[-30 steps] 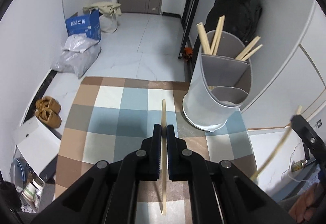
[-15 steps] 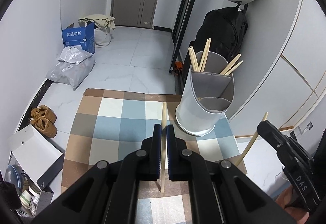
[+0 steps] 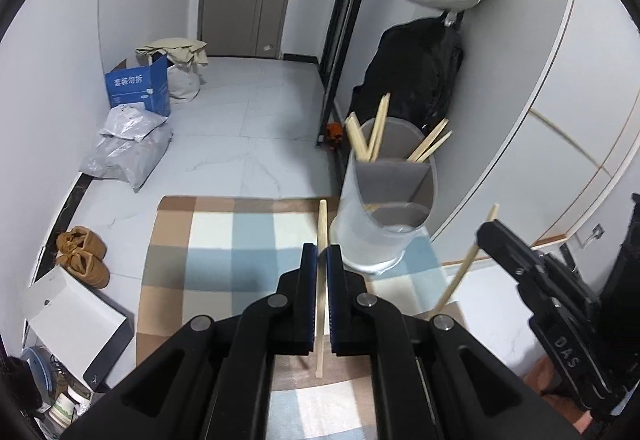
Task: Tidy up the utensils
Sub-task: 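Lift both chopsticks and carry them over the white holder, then lower both chopsticks into the white holder and open both grippers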
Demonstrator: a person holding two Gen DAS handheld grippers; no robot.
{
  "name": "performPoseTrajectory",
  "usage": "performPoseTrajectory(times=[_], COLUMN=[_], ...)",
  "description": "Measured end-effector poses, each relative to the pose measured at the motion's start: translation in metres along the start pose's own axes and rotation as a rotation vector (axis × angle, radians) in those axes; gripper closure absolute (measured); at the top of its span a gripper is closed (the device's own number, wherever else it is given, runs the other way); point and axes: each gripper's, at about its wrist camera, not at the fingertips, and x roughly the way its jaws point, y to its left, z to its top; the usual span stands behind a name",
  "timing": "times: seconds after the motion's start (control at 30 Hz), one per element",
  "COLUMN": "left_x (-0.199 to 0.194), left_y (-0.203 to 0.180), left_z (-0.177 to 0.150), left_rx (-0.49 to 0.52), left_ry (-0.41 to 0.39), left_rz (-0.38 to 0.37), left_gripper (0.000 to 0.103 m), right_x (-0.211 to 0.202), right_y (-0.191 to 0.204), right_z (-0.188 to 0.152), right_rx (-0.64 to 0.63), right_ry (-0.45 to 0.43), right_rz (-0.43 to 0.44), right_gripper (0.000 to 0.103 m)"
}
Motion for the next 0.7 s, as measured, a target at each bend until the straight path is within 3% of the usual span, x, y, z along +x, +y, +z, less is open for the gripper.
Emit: performPoseTrajectory(times=[0.27,0.7], left_x=[-0.022,-0.023], left_y=[-0.024,-0.043], left_z=[0.045,0.122], left_rx=[0.046,0.06], left_ry=[-0.071,-0.168], left_rz=[-0.051,-0.109], left_gripper=[0.102,0.102], right_x=[-0.008,-0.002], right_y=[-0.011,-0.031], right_z=[0.041,0.149], right_rx=[0.037,-0.027], right_ry=[-0.036,-0.141], right_rz=[-0.01,-0.054], right_gripper=[0.1,0.1])
